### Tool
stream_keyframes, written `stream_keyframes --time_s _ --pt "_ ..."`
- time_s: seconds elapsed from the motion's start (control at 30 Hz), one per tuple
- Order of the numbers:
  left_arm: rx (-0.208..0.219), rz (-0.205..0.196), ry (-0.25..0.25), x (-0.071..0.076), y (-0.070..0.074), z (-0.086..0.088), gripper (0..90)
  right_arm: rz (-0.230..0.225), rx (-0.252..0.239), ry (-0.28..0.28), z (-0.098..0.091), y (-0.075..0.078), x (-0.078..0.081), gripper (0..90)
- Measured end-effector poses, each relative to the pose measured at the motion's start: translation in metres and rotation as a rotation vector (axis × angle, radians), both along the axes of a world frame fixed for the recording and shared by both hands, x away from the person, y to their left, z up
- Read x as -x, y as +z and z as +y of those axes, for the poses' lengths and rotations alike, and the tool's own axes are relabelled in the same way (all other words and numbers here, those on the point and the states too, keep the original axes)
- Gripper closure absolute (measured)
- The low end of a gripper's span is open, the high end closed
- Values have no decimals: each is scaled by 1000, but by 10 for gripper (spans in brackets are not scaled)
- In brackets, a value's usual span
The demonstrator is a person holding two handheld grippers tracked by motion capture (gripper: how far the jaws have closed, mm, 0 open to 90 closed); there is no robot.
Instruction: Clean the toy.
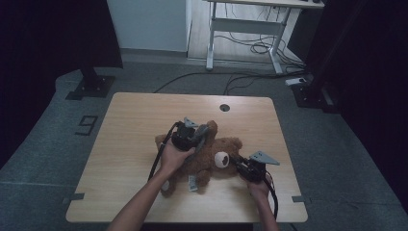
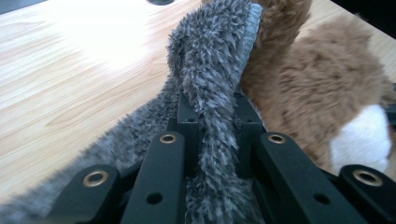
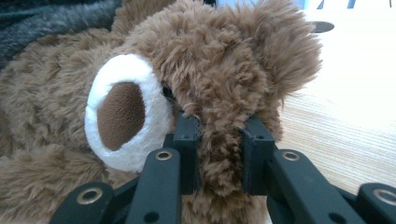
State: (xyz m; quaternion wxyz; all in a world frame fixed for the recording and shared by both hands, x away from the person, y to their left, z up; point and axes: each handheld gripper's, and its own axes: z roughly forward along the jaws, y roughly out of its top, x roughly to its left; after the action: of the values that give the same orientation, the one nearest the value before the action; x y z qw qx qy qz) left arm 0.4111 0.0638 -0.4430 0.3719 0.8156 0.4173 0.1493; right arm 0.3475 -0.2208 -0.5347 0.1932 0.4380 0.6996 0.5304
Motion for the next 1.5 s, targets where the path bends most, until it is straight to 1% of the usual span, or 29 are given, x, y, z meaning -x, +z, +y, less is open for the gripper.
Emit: stream_keyframes --time_s 0.03,0.07,0.1,0.13,0.17,0.2,0.37,0.6,0.7,0.83,0.9,0.97,1.07,1.13,1.2,1.27,1.3,1.37,1.4,1.47,1.5 --pt "15 3 17 1 -1 12 778 -1 2 0 0 0 0 718" --pt "15 3 17 1 -1 12 778 -1 2 0 0 0 0 718" --pt "24 9 37 1 -3 24 778 1 2 0 0 0 0 719" --pt "24 9 37 1 -3 24 777 1 2 0 0 0 0 719" --pt "39 18 54 1 -4 36 777 1 1 0 0 0 0 719" --pt "39 18 54 1 -4 36 777 1 1 0 0 0 0 719" --pt "41 21 90 5 -9 60 776 0 0 0 0 0 0 719" --pt "56 39 131 12 -21 90 774 1 -3 0 -1 0 1 719" --pt "50 47 153 13 -25 101 775 1 -5 -2 -1 0 1 718" --pt "56 61 182 17 -31 121 776 4 -6 -3 -1 0 1 719" --pt "75 73 193 23 -34 134 776 6 -7 -3 -1 0 0 718" --pt "102 84 201 29 -36 146 776 7 -8 -3 -1 -1 0 719" --pt "151 85 201 37 -33 158 776 9 -13 -5 -2 -1 -1 719" --pt "173 74 186 41 -27 159 776 10 -14 -6 -1 -1 0 719" --pt "195 58 166 44 -19 155 776 10 -15 -9 -1 -1 -1 719" --pt "210 25 140 48 -9 146 777 11 -16 -12 -1 -1 -1 719" --pt "228 16 130 50 -5 143 778 13 -16 -14 -2 -2 -1 720" --pt "287 -4 101 56 4 137 777 13 -18 -19 -2 -2 -1 720" --pt "304 -12 85 59 8 134 777 11 -16 -21 -2 -2 -1 720" --pt "311 -32 57 65 15 127 777 10 -13 -25 -1 -2 -1 721" --pt "314 -35 40 68 17 123 777 10 -13 -25 -1 -2 -1 721"
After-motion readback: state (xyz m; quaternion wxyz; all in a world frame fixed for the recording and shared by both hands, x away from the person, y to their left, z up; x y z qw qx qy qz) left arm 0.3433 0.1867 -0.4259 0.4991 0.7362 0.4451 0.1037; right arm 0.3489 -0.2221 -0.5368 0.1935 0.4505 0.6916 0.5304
